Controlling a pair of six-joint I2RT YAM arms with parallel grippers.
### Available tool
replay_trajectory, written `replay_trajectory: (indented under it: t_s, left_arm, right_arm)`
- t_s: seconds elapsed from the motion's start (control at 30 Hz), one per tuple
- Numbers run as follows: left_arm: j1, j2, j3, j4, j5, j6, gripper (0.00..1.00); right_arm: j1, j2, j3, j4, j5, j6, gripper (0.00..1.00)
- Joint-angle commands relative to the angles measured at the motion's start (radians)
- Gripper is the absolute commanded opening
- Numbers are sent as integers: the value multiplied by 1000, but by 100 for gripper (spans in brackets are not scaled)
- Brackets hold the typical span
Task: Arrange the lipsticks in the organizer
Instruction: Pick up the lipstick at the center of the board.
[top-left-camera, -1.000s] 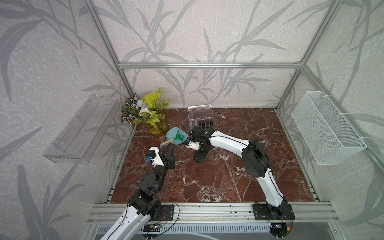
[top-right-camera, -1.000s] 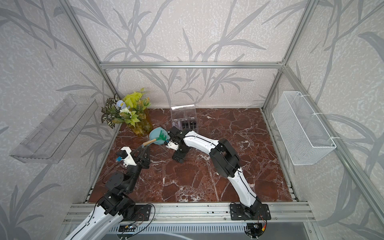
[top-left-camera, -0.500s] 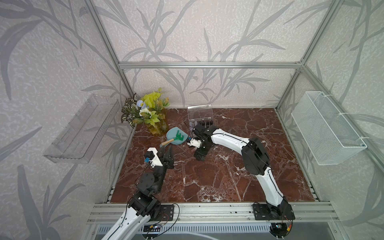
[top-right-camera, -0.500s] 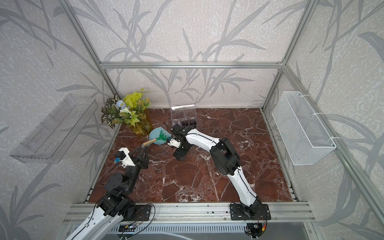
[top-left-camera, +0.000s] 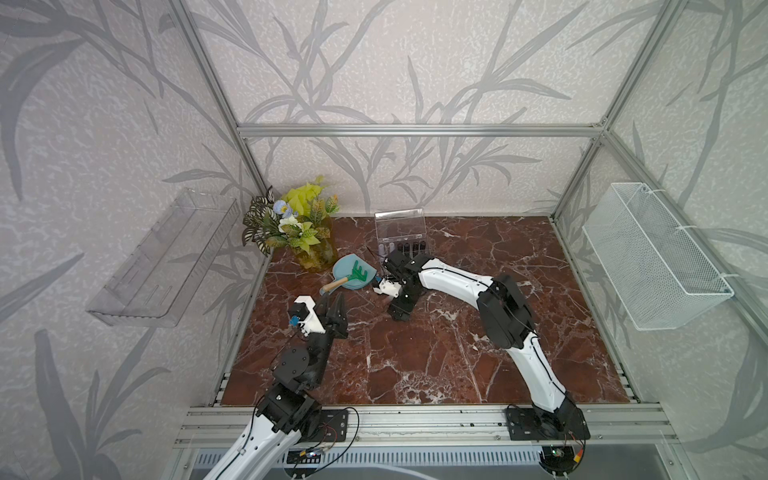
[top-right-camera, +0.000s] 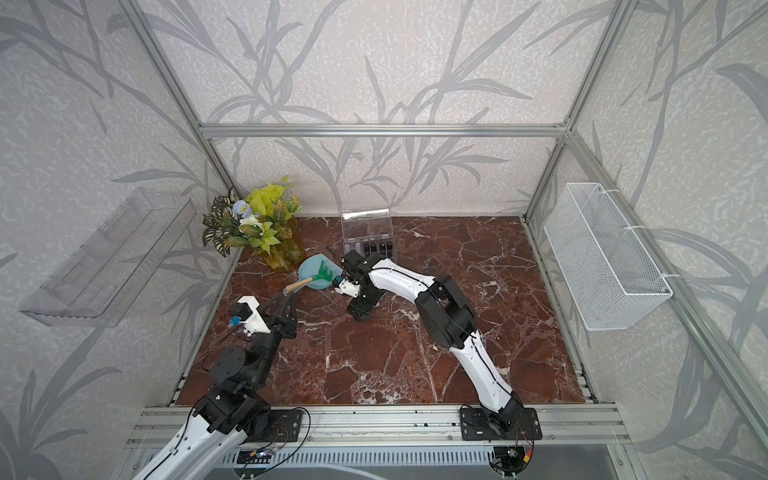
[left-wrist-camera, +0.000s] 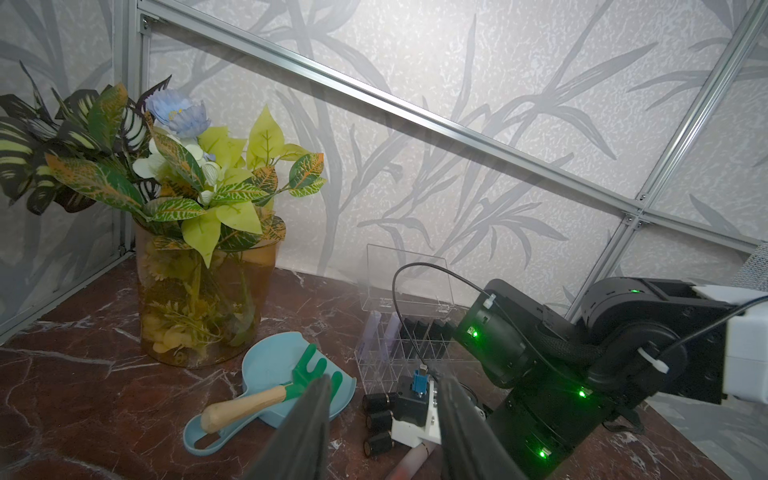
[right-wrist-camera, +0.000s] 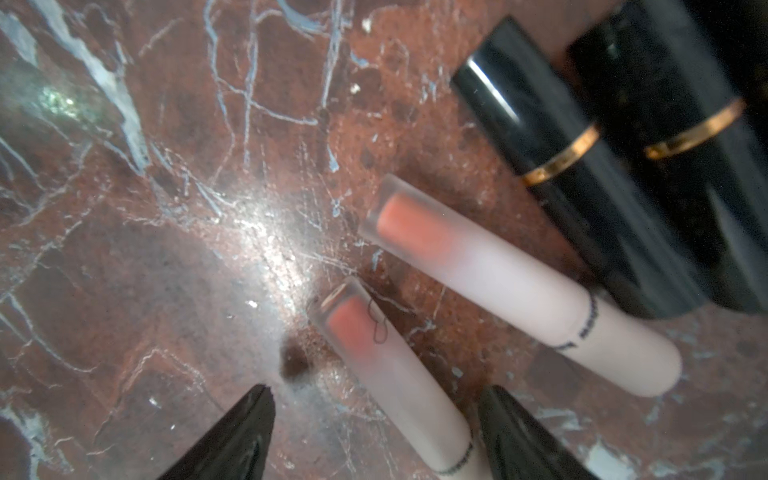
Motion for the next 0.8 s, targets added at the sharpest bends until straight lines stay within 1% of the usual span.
replay_trajectory:
  t_s: [0.0,0.13,0.3,0.4,0.47,0.63,0.77]
  left_arm:
    - [0,-20,-6,-6,-14,3,44]
    - [0,-31,-3,-14,-15,1,44]
    - [0,-47,1,-20,-11,-3,44]
    - [0,-54,2,-21,-6,-8,44]
    - [0,-52,3,-17,-1,-12,43]
    - [0,-38,13,-11,13,-22,44]
    - [0,-8,17,10,35,-35,43]
  right_arm:
    - [-2,-9,-21,-38,8,16,74]
    - [4,-37,-66,-32,20,36,63]
    - [5,-64,-132,-31,73,75,48]
    - [5,-74,-164,-29,88,91,43]
    - [5,-77,-174,-29,93,102,39]
    - [5,-93,-202,-23,97,118,24]
    - [3,-136,-247,-15,98,129,12]
